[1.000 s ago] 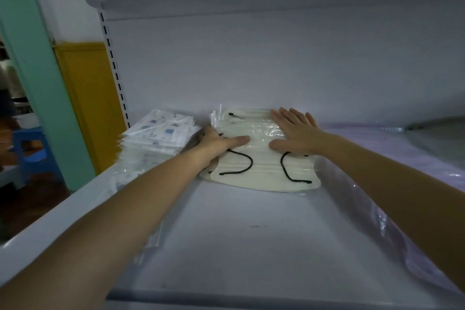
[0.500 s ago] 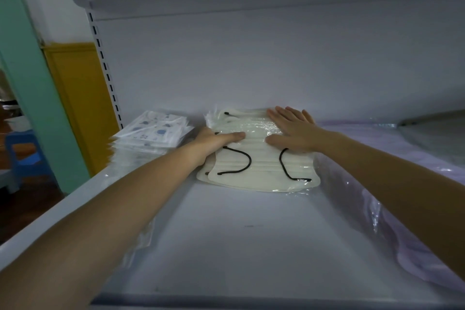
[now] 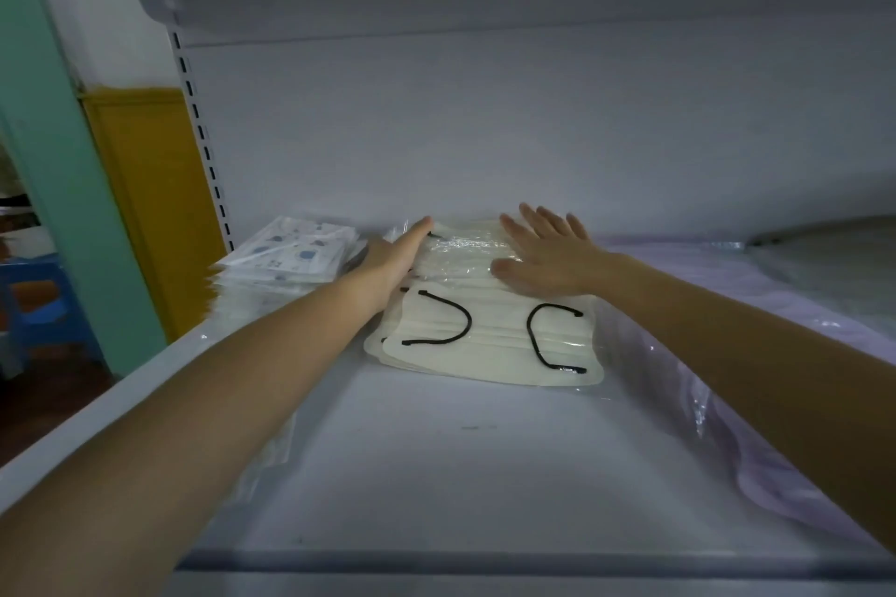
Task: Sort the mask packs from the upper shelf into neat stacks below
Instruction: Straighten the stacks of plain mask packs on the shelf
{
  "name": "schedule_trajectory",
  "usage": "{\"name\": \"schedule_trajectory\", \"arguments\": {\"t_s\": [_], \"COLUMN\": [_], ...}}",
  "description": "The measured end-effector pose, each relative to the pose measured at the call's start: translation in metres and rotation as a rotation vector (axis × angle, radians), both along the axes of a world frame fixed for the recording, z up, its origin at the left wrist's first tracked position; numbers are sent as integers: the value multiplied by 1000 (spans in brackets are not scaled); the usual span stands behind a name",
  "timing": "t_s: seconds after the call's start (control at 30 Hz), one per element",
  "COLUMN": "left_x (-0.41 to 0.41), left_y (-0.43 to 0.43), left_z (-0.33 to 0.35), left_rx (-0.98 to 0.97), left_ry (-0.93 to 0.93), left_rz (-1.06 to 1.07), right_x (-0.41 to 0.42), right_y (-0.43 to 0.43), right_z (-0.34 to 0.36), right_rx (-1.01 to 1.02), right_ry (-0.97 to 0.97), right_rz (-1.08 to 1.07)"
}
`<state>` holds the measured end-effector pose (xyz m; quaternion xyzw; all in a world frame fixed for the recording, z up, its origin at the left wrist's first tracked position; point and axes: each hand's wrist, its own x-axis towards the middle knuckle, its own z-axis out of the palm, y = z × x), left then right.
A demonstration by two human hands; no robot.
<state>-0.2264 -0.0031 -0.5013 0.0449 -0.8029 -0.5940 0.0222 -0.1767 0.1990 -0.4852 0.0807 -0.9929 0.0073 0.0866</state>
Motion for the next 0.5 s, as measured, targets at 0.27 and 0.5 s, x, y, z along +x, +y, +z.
{"name": "schedule_trajectory", "arguments": {"t_s": [0.27, 0.5], "left_x": [0, -2], "left_y": [4, 9], "left_z": [7, 9], "left_rx": [-4, -109], "left_ry": [30, 97], "left_rz": [37, 43], "right_x": [-5, -11], "right_y": [-1, 4], "right_z": [-6, -12], "right_rx": [-4, 14], "right_ry": [-39, -101], "right_rz": [61, 34]}}
